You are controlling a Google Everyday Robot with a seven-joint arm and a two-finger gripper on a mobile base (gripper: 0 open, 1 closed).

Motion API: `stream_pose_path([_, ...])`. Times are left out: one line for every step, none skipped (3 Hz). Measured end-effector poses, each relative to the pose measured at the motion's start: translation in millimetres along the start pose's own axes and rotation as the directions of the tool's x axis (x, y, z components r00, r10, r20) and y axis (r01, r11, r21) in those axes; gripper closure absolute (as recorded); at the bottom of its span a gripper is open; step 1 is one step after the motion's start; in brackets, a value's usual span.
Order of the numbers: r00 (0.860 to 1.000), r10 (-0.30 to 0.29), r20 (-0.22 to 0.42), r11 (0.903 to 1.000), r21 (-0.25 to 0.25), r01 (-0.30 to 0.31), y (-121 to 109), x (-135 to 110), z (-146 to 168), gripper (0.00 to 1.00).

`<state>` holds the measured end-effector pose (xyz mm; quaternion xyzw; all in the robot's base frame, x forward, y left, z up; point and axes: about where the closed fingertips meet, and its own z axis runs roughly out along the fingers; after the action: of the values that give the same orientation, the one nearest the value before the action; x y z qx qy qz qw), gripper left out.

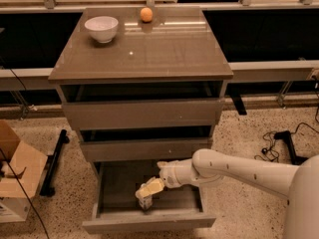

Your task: Pick blue plastic bottle from bottom drawer and place on counter

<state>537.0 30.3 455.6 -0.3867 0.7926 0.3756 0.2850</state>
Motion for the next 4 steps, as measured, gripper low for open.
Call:
stream_pose_path([1.000,0.014,-0.001,0.9992,0.037,-0.014,-31,28,14,0.00])
stream_pose_path([1.000,0.014,-0.001,0.9992,0.037,-0.014,-31,28,14,0.00])
stream_pose_path([1.000,0.002,-0.011,0.9927,0.120,-0.001,-53,46,31,0.00])
stream_pose_path([1.000,0.005,-0.011,0.9847,0.174,-0.003,-75,68,51,0.00])
